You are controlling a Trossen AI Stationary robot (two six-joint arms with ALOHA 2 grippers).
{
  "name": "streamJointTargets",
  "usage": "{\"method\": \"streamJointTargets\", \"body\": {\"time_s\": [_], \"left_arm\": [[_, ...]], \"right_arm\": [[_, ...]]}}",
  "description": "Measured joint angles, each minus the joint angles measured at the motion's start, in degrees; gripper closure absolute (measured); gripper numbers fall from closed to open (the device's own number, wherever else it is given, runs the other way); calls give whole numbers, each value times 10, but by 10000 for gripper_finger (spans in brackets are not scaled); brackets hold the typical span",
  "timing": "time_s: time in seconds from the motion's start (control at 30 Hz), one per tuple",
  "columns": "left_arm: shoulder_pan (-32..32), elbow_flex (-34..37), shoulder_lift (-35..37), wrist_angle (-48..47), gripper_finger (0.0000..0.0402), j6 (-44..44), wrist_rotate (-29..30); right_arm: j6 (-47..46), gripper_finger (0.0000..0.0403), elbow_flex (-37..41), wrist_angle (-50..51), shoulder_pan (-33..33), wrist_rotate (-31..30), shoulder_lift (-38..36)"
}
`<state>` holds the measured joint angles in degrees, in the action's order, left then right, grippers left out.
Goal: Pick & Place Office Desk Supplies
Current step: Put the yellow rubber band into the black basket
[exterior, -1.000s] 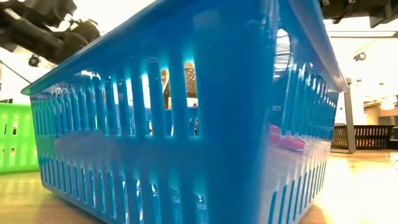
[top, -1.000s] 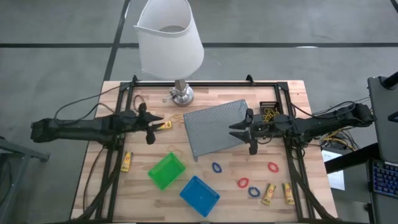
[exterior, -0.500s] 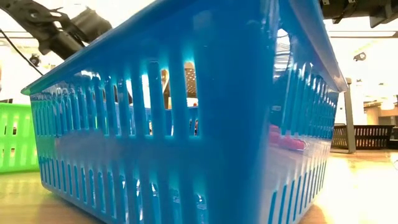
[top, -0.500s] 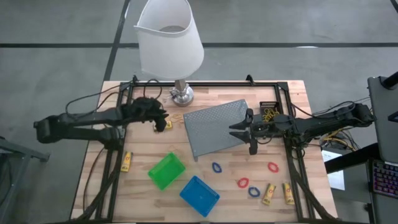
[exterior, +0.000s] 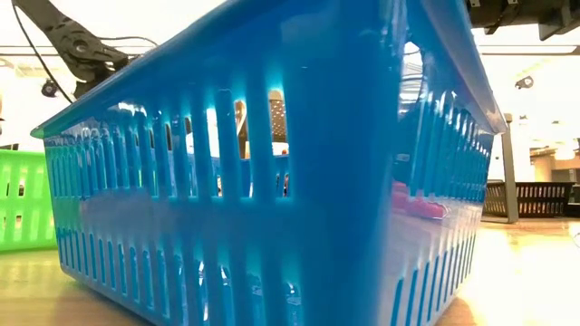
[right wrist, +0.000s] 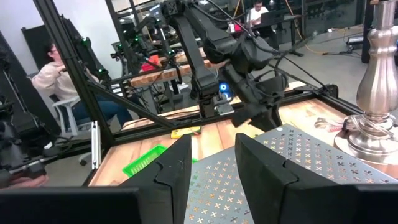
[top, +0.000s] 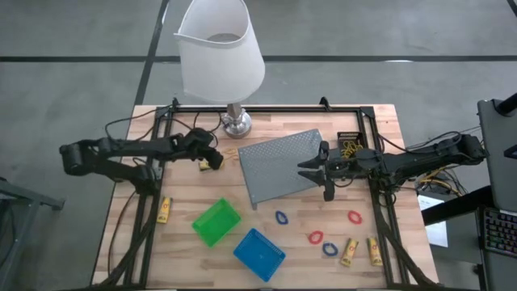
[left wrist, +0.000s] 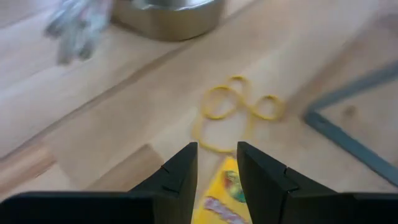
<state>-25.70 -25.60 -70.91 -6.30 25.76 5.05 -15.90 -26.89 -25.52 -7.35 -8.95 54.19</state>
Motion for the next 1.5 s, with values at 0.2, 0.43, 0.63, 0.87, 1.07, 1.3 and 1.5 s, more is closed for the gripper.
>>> {"method": "streamJointTargets", "body": {"time_s": [0.2,0.43,0.63,0.87,1.07,1.3,1.5], "left_arm": [[0,-21,-31,0,284,13,33],[0,-40,-89,5,284,-22,38],[0,-59,-140,5,284,-35,38],[0,-65,-168,18,284,-35,40],[1,-64,-166,21,284,-35,39],[1,-64,-164,29,284,-58,31],[1,-64,-164,31,284,-59,31]], "right_arm": [[0,277,0,0,0,0,0],[0,269,0,0,0,0,0],[0,273,0,0,0,0,0],[0,282,0,0,0,0,0],[0,278,0,0,0,0,0],[0,269,0,0,0,0,0],[0,272,0,0,0,0,0]]}}
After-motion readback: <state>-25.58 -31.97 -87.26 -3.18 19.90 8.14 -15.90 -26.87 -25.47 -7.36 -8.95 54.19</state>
